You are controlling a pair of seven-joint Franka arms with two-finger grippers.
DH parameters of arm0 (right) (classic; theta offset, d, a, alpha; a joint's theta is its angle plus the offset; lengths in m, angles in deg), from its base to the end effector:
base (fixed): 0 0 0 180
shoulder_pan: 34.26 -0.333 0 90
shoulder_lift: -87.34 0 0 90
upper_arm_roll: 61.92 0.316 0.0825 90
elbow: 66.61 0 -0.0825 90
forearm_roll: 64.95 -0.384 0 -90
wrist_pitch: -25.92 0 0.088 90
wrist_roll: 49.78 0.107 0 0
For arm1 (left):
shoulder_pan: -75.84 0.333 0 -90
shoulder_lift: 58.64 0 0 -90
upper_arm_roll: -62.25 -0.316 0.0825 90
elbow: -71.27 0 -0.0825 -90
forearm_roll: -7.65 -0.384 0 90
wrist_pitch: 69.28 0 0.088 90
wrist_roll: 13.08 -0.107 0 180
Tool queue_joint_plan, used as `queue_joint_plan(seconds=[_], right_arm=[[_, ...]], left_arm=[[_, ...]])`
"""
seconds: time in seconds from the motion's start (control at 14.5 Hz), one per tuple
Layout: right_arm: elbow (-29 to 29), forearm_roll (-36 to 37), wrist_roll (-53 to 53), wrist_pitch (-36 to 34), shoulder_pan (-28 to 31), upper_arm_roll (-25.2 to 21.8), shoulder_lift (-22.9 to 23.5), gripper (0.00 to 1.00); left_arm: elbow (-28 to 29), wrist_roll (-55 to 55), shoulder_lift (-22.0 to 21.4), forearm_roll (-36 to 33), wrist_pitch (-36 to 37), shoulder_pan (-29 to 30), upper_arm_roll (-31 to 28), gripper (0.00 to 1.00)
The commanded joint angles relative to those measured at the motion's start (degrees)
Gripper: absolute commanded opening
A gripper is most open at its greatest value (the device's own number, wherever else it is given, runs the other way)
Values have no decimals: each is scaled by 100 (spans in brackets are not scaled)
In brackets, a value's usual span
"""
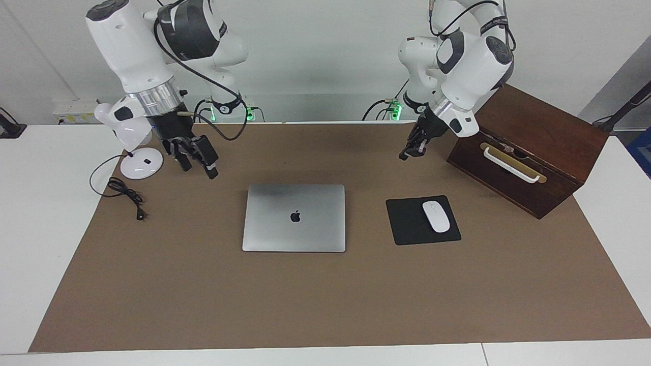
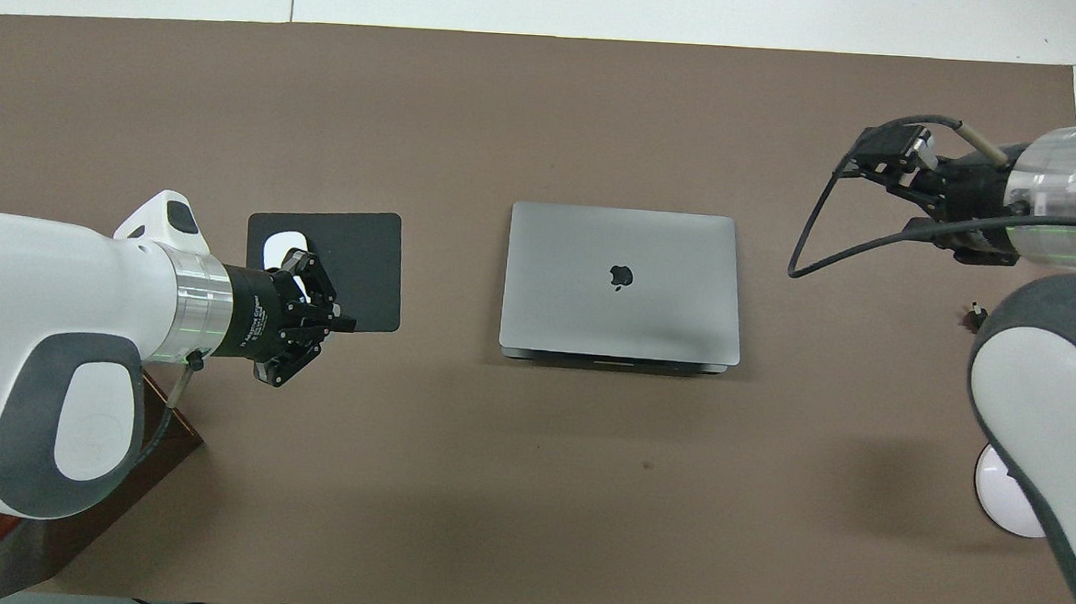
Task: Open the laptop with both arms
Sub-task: 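Bring the left gripper to the laptop's near edge while the right gripper reaches the lid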
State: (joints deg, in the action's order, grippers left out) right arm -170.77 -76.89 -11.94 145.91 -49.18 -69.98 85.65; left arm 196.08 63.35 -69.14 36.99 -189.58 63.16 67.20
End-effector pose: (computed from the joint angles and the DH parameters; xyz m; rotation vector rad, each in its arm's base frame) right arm 0.5771 0.0786 0.5743 -2.6933 0.8596 -0.2939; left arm 0.4773 -0.1781 0.4835 2.2139 1.6243 -0.3495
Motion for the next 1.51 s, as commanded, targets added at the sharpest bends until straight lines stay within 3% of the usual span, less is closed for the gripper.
queue_joint_plan(seconds=[0.0,0.34,0.48,0.62,0.89,1.24,1.44], right_arm=[[-438,-387,538,515,-273,-117,-112,100],[-904,-537,1654,1131,-887,-336,-200,100],[-966,-809,1954,1132,-1143,-530,-209,100],[-1054,-836,2314,1149,-1354,-591,-226,100],[-1370,-862,2719,1517,-1539,-609,-279,100],[-1870,-1249,3036,2220,-2022,-662,-323,100],[-2152,-1258,3501,2633,-2339,-750,-323,100]], left_arm=[[544,397,-146,929,-607,-33,-65,0],[1343,909,65,2643,-1924,-348,-56,0],[1459,918,336,3662,-2566,-804,-65,0],[1503,918,495,4138,-2954,-1034,-56,0],[1433,804,891,4798,-3175,-1149,-65,0],[1380,-303,1234,5861,-3158,-1228,-56,0],[1240,-1433,1444,7002,-3289,-1675,-65,0]])
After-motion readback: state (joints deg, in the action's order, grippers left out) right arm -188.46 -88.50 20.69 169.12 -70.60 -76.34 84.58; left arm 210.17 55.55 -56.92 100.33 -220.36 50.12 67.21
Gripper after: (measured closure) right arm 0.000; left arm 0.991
